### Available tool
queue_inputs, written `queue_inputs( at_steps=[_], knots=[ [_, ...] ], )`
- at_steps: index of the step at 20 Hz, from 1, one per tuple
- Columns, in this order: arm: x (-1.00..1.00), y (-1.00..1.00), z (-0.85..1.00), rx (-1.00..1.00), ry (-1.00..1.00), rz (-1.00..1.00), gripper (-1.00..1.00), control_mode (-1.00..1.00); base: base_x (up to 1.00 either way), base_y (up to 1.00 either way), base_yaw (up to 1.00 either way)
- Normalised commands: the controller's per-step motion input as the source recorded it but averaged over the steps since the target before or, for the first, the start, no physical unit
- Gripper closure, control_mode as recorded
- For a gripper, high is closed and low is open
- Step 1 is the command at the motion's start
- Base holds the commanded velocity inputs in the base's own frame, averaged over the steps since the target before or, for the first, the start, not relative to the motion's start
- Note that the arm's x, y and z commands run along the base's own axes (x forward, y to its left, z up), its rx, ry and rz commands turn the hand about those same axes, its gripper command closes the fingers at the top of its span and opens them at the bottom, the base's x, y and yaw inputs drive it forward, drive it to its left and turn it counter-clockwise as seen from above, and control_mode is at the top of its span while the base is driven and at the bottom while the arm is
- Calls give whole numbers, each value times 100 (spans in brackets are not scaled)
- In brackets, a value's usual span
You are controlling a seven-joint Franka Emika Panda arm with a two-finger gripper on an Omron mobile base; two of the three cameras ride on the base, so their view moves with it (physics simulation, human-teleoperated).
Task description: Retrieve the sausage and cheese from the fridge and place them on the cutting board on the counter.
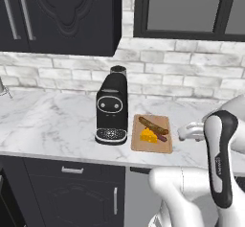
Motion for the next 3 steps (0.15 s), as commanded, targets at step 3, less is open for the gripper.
queue_inputs(
  at_steps=[3],
  knots=[
    [-58,1,18,-12,-32,0,-100,-100,0,0,0]
  ],
)
